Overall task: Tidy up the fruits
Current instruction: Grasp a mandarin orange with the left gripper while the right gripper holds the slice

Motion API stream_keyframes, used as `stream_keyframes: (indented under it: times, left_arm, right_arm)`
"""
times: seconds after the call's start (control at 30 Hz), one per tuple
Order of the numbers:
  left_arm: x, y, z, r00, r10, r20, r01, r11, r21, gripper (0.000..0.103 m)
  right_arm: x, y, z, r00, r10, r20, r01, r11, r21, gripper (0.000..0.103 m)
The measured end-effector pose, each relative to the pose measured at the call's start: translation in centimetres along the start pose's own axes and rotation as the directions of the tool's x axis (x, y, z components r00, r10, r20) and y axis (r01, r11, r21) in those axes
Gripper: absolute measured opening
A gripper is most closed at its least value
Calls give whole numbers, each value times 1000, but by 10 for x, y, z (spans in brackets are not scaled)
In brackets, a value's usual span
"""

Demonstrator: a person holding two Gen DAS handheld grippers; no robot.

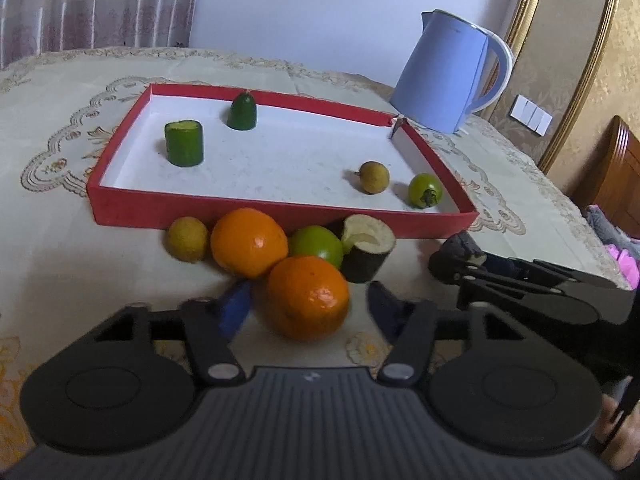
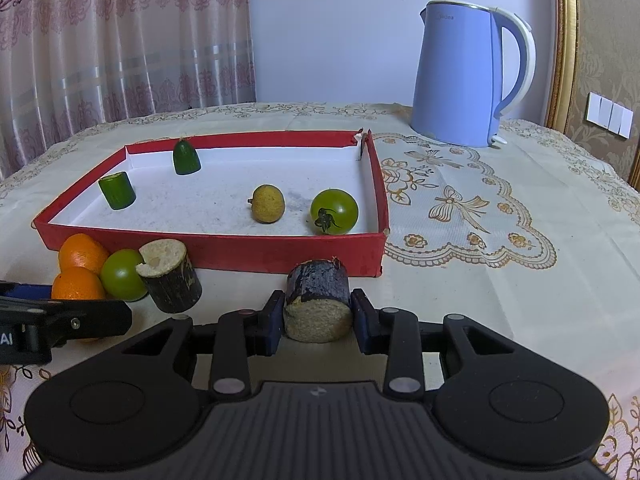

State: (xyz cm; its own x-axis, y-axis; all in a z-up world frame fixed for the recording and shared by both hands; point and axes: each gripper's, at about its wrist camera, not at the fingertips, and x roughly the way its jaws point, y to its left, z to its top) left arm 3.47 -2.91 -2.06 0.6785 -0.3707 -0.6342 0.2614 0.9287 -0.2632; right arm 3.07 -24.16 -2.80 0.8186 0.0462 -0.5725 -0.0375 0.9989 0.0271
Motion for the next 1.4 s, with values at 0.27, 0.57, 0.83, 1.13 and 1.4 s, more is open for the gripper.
stream_keyframes:
  times: [0.27,0.57,0.83,1.13,1.4]
  left_arm:
    - [0,-5,-4,999,30,25,-31,998,56,38]
    - [-23,-6,-9,995,44,94,-58,987,150,38]
    - [-43,39,-4,976,163,145,-177,980,91,38]
    - [-31,78,-1,962,243,128,-248,969,23,38]
    - [-23,77,-4,957,248,152,-258,965,52,40]
  right_arm:
    - [0,0,0,1000,0,0,0,1000,0,34]
    - [0,0,0,1000,1,0,-1,1000,1,34]
    - [0,0,0,1000,-1,1,1,1000,0,34]
    - [0,0,-1,1000,-5,2,5,1000,-6,34]
    - [-1,3,-1,1000,-17,10,17,1000,-19,34]
